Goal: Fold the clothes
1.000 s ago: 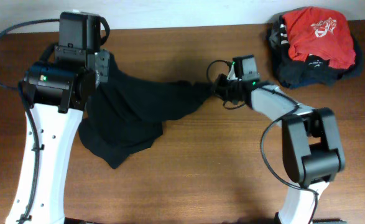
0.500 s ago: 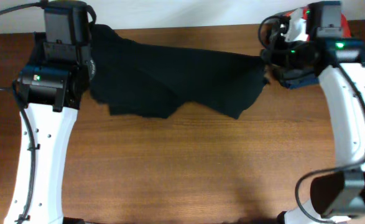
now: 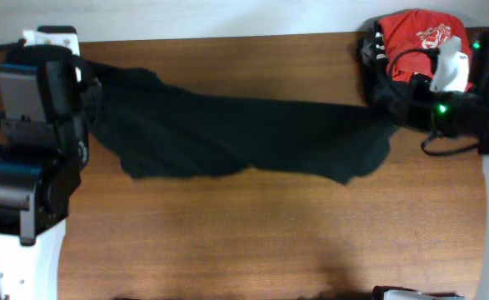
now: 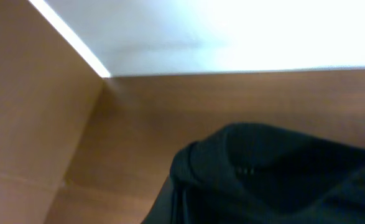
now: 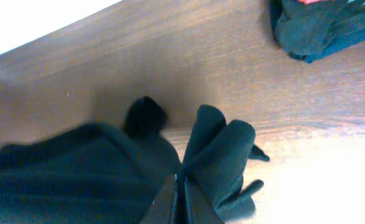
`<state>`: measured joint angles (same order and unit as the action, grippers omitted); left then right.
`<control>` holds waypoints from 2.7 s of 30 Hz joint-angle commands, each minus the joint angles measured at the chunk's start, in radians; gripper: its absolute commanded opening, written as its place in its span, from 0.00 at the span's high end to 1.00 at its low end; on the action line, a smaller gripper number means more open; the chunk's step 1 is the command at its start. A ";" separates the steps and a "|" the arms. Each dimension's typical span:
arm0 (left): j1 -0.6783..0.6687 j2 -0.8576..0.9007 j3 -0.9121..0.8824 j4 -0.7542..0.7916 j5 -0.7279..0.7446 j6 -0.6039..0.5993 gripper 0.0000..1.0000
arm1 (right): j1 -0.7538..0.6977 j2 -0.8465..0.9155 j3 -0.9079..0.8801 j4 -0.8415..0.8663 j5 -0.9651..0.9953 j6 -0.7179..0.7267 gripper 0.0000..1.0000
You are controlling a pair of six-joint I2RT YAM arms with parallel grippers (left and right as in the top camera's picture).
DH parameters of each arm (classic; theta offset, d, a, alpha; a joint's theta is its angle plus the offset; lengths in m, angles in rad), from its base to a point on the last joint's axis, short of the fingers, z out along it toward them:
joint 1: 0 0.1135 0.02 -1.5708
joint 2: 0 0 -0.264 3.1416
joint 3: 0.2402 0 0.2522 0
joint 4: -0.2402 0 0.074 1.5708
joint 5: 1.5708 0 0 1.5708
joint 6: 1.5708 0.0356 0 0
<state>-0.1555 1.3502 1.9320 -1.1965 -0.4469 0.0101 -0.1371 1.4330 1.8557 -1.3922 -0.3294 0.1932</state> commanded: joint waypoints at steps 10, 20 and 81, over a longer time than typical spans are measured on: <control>0.014 0.158 -0.065 -0.052 0.063 -0.025 1.00 | 0.005 0.123 -0.014 -0.010 0.064 -0.112 0.95; 0.014 0.359 -0.087 -0.008 0.062 -0.024 0.99 | 0.096 0.414 -0.014 0.095 0.065 -0.127 0.95; 0.014 0.563 -0.087 0.134 0.059 -0.024 1.00 | 0.080 0.803 0.047 0.211 0.120 -0.181 0.43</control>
<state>-0.1490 1.9072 1.8473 -1.0645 -0.3737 -0.0013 -0.0536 2.2776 1.9137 -1.1786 -0.2096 0.0021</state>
